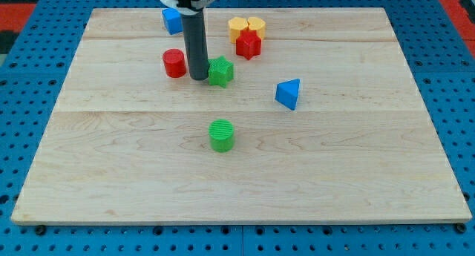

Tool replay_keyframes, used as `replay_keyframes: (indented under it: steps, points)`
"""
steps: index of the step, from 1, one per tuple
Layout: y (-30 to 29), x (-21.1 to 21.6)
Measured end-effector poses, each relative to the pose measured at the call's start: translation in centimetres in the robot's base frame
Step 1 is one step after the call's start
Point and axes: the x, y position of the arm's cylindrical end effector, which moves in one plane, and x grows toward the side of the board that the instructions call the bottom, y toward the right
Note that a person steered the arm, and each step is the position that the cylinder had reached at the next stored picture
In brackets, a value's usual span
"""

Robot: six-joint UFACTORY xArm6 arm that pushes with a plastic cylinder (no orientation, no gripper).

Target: Push the red circle into the group of blocks

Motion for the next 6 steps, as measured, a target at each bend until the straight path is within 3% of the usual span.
replay_keyframes:
  steps: [1,2,5,6]
  points:
    - [-6.1,1.8]
    - [-7.4,-0.2]
    - [0.1,-6.6]
    - [0.5,-6.7]
